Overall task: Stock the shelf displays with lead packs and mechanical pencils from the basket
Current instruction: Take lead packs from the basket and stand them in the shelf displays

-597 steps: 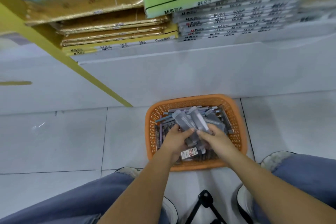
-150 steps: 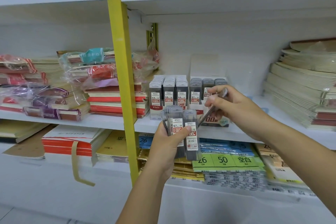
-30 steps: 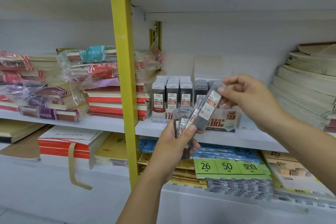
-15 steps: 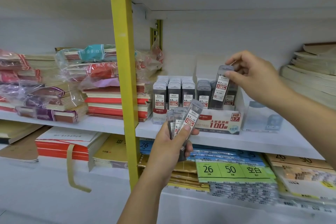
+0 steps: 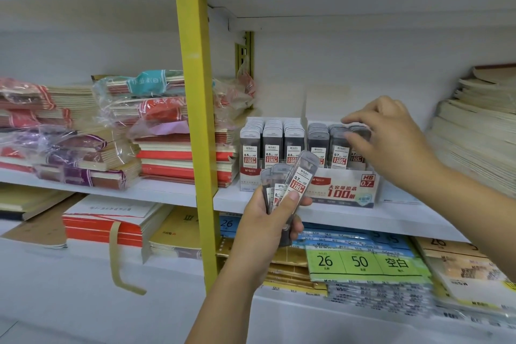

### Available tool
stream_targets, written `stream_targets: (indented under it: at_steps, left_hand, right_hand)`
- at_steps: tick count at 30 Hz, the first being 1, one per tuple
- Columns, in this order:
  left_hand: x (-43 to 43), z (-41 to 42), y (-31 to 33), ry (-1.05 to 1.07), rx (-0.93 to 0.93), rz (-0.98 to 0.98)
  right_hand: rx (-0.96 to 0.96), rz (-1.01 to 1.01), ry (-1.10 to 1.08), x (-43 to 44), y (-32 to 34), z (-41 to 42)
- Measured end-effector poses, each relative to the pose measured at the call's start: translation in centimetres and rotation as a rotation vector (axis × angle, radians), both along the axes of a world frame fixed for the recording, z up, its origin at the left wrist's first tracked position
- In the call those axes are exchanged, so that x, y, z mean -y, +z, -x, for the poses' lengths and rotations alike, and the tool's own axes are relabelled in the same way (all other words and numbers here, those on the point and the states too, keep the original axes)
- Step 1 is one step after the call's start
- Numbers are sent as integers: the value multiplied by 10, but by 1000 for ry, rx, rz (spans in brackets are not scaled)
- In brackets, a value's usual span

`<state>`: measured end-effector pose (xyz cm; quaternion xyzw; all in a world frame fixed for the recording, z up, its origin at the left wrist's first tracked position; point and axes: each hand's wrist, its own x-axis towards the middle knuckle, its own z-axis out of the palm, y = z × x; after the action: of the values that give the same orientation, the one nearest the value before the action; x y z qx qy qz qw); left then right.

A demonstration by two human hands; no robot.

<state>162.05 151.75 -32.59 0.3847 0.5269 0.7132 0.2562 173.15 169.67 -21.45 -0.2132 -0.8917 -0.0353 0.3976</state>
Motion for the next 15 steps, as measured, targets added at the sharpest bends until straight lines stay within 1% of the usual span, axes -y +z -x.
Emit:
stream_targets:
  at_steps: [1, 2, 4, 5, 6, 8, 11, 15]
  left_hand:
    - [1, 0, 0, -6, -2, -8]
    - [1, 0, 0, -13, -4, -18]
    - [1, 0, -1, -30, -6, -36]
    - [1, -1, -1, -39, -5, -42]
    - [1, -1, -1, -46, -2, -45]
    - [-1, -3, 0, -52, 0, -46]
    - [-1, -3, -1, -36, 4, -39]
    - [-2, 3, -4, -8, 26, 41]
  right_hand:
    - [-24, 62, 92, 10, -3, -3]
    - [-18, 168, 208, 22, -7, -5]
    - [65, 418, 390, 42, -18, -6]
    - [85, 524, 447, 47, -23, -4]
    - [67, 613, 488, 49, -27, -2]
    - [-17, 738, 525, 50, -29, 0]
    - [-143, 815, 552, 48, -25, -2]
    - [-359, 728, 504, 32, -6, -9]
